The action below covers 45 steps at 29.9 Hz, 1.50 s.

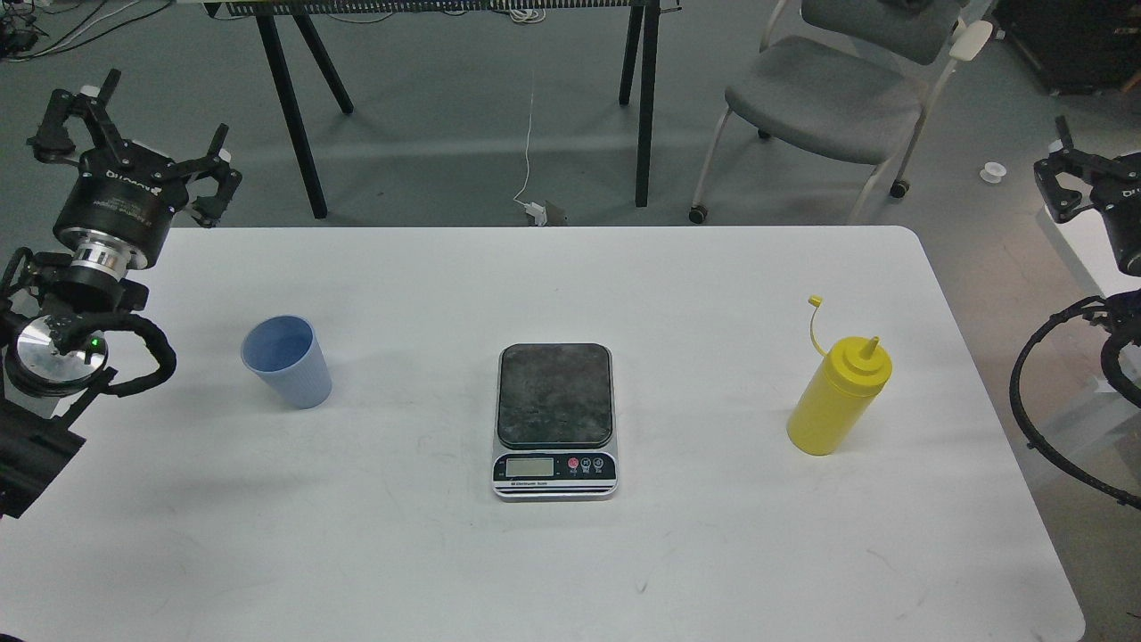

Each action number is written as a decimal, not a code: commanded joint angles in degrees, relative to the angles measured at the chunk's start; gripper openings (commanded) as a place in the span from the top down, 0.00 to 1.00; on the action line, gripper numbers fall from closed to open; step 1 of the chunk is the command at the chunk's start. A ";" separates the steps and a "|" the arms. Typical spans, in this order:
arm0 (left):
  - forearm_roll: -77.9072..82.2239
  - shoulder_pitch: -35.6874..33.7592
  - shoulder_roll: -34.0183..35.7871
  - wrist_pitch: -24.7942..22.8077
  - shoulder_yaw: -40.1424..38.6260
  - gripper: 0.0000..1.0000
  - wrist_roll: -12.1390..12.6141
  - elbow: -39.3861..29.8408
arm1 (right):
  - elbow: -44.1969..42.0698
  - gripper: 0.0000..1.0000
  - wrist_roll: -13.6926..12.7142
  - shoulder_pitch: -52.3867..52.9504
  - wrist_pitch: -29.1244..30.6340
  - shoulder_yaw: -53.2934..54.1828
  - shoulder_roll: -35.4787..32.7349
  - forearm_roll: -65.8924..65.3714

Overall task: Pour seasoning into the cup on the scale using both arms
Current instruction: 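Reach the left gripper toward the blue cup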

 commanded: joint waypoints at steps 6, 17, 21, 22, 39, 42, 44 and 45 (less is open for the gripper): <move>0.22 -0.15 0.26 -0.02 -0.08 0.00 0.00 -0.84 | 0.14 0.01 0.00 -0.14 0.00 -0.01 0.42 0.00; 27.24 -1.91 3.78 -0.02 2.47 0.01 -0.35 -6.99 | 0.75 0.01 0.00 -1.02 0.00 0.70 -0.37 0.09; 45.00 -1.91 6.06 0.12 2.47 0.01 -1.75 -8.93 | 0.75 0.01 0.00 -2.25 0.00 0.87 -0.46 0.09; 49.14 -1.99 6.85 0.47 2.47 0.01 -2.19 -9.45 | 0.75 0.01 0.00 -2.43 0.00 0.87 -0.46 0.09; 114.65 -0.85 14.23 26.39 17.91 0.09 -7.82 -8.77 | 0.31 0.01 0.61 -3.04 0.00 1.22 -0.46 0.18; 117.38 -1.73 14.15 29.90 25.12 0.15 -8.96 -4.29 | 0.40 0.01 0.61 -3.04 0.00 1.22 -0.63 0.18; 117.91 -2.17 13.54 32.63 28.99 0.19 -9.45 -2.26 | 0.49 0.01 0.61 -3.04 0.00 1.22 -0.63 0.18; 117.91 -2.52 12.84 33.68 30.40 0.20 -9.45 -1.30 | 0.58 0.01 0.61 -3.04 0.00 1.22 -0.63 0.18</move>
